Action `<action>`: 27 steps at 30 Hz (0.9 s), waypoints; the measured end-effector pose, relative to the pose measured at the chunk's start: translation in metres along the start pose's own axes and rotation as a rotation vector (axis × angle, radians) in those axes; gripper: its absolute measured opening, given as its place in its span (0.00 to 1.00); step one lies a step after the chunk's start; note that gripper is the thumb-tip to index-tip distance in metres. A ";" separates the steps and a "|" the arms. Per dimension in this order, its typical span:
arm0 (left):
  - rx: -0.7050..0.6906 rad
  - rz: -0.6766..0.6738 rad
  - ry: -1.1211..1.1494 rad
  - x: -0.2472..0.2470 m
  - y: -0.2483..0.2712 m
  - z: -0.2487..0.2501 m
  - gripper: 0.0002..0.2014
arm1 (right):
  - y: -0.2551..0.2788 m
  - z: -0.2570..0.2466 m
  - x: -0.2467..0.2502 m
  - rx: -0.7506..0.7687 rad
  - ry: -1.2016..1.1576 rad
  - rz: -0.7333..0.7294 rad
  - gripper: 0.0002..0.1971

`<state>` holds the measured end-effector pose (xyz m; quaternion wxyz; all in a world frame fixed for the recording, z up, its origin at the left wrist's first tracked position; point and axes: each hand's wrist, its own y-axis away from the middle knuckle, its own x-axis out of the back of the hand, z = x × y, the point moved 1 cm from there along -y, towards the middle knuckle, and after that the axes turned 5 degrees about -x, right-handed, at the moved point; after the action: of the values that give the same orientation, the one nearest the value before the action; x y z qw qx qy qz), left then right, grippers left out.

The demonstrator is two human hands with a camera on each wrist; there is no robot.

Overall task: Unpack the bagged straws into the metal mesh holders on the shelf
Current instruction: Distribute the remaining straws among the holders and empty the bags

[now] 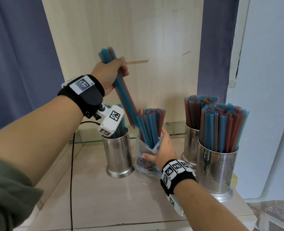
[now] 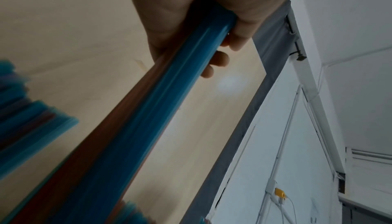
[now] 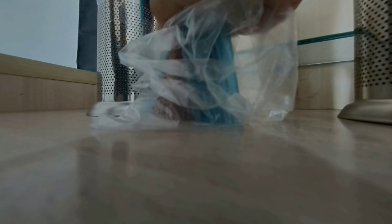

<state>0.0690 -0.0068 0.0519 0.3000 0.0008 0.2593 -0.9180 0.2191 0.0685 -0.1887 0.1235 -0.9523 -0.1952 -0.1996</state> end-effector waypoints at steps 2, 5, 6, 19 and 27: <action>-0.031 0.054 0.023 0.010 -0.002 0.008 0.08 | -0.001 0.001 0.000 0.006 0.006 0.002 0.61; -0.086 0.139 0.041 0.026 -0.002 0.019 0.11 | 0.000 0.000 0.000 0.010 0.027 0.011 0.59; -0.102 0.160 0.034 0.032 -0.003 0.021 0.13 | 0.001 0.000 0.000 0.012 0.027 0.014 0.59; -0.140 0.142 -0.235 0.084 0.001 -0.030 0.22 | 0.004 -0.003 -0.001 0.014 0.092 0.043 0.56; -0.087 0.115 -0.385 0.085 0.014 -0.071 0.20 | 0.005 -0.002 -0.002 0.027 0.108 0.046 0.56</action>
<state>-0.0044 -0.0292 -0.0297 0.3958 -0.1730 0.2360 -0.8705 0.2192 0.0631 -0.1885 0.1513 -0.9426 -0.1690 -0.2450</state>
